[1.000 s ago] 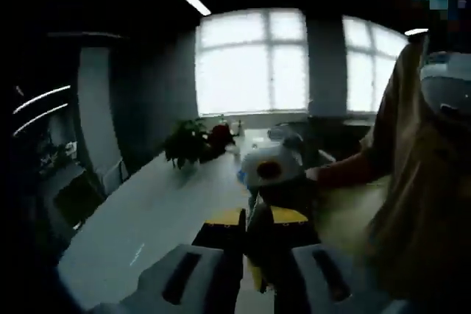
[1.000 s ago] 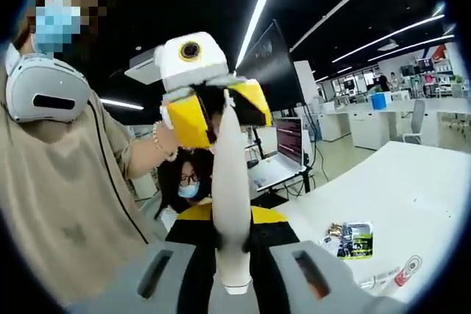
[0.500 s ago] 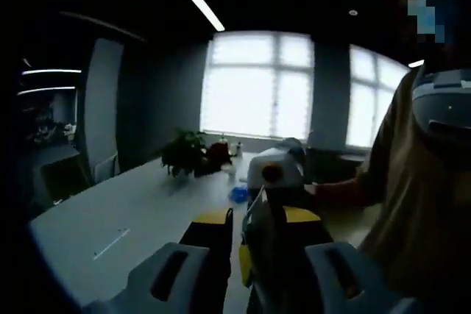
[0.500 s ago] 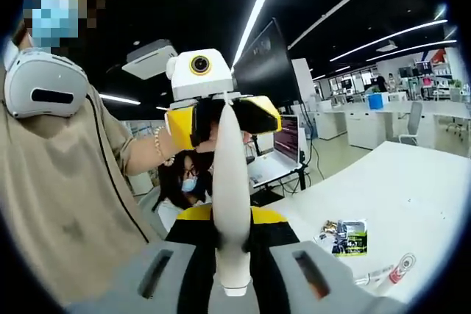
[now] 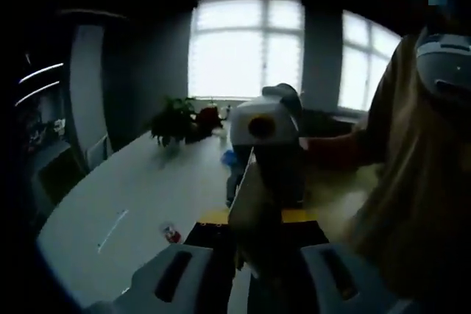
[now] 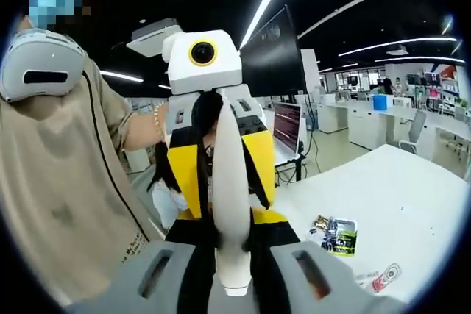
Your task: Arrange the skincare products in the storage area until every visible bottle or jar stands upright without overlapping.
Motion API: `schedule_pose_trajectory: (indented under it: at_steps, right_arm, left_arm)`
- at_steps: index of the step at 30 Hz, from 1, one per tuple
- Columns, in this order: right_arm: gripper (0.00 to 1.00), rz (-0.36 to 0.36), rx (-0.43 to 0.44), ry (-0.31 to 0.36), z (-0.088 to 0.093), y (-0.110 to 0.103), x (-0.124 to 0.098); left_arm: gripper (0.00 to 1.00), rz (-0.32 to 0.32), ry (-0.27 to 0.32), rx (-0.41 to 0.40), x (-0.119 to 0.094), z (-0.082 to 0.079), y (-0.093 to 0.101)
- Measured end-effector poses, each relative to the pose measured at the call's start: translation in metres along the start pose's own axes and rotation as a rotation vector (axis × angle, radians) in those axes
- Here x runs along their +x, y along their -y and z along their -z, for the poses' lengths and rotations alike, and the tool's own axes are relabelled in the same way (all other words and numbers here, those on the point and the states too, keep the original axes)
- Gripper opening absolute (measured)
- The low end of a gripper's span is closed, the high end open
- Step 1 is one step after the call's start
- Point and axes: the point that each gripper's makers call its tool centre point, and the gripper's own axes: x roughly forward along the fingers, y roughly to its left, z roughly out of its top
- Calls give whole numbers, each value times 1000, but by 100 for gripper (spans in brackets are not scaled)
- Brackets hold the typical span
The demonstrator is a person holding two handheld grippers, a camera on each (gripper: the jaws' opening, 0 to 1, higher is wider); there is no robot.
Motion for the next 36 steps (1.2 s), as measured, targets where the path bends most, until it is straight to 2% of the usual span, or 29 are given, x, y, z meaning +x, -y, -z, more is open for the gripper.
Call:
schedule_pose_trajectory:
  at_steps: [5,8,10,13,16,23,26,28,36]
  right_arm:
    - [16,3,-32,-11,3,1,-1]
    - [17,18,-109,-51,14,2,-1]
    - [18,31,-129,-53,19,2,-2]
    - [19,29,-117,-53,24,0,-3]
    - [19,63,-167,-46,28,6,-4]
    - [22,130,-168,-72,48,20,-4]
    - [23,170,-141,-95,62,29,-6]
    - [26,193,-101,-84,70,34,-7]
    - [42,309,20,-106,115,56,-17]
  left_arm:
    - [12,23,-21,-6,6,3,2]
    - [9,20,-76,-14,12,13,6]
    - [8,1,-82,13,16,16,6]
    - [7,5,-91,-13,19,19,5]
    - [6,3,-101,-8,24,23,2]
    - [6,7,-101,-1,40,37,-11]
    - [6,21,-96,2,49,44,-14]
    - [6,28,-97,5,56,50,-18]
    - [6,58,-130,-31,84,84,-31]
